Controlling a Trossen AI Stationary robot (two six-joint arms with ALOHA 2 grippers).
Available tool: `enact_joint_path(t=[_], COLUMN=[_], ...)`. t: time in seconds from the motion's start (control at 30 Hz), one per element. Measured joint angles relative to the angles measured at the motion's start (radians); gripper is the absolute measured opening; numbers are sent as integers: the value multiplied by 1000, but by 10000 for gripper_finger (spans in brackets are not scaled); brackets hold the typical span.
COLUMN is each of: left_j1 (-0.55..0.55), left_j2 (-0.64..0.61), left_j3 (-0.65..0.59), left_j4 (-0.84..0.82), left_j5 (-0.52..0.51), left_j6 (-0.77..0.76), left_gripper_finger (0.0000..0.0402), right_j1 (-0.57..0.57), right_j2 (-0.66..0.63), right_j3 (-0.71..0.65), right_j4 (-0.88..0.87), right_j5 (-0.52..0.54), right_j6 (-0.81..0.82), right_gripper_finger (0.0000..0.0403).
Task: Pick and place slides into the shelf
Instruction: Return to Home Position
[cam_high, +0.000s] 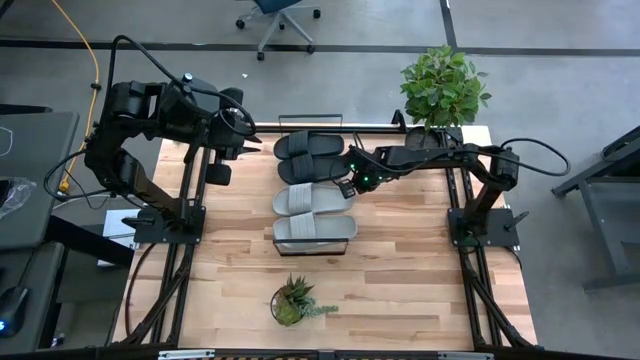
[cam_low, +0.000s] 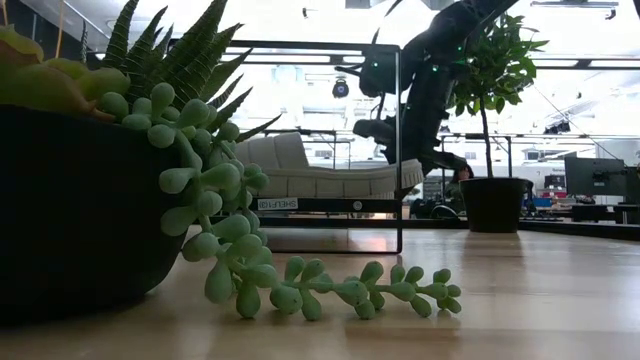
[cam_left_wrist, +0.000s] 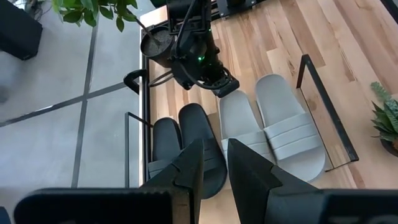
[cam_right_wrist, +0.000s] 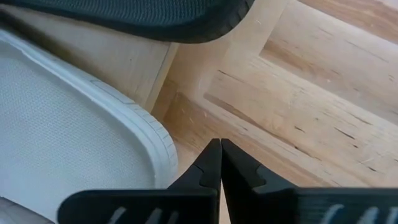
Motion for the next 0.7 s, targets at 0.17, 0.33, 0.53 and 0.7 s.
enact_joint_path(t=[0.17,0.33,0.53,0.7], left_j1=[0,1,1,1], left_j2=[0,-8,-75,-190], left_j3=[0,0,36,29], left_j4=[0,0,7,72], left_j5=[-3,8,19,-10], left_j6=[23,23,1,-54], left_gripper_finger=[62,62,62,62], right_j1=[0,4,31,118], right_j2=[-9,-99,-385,-658], right_j3=[0,0,0,0], right_j4=[0,-16,-89,53], right_j5=[5,6,-32,-5], right_j6=[2,2,-48,-340], right_gripper_finger=[0,0,0,0])
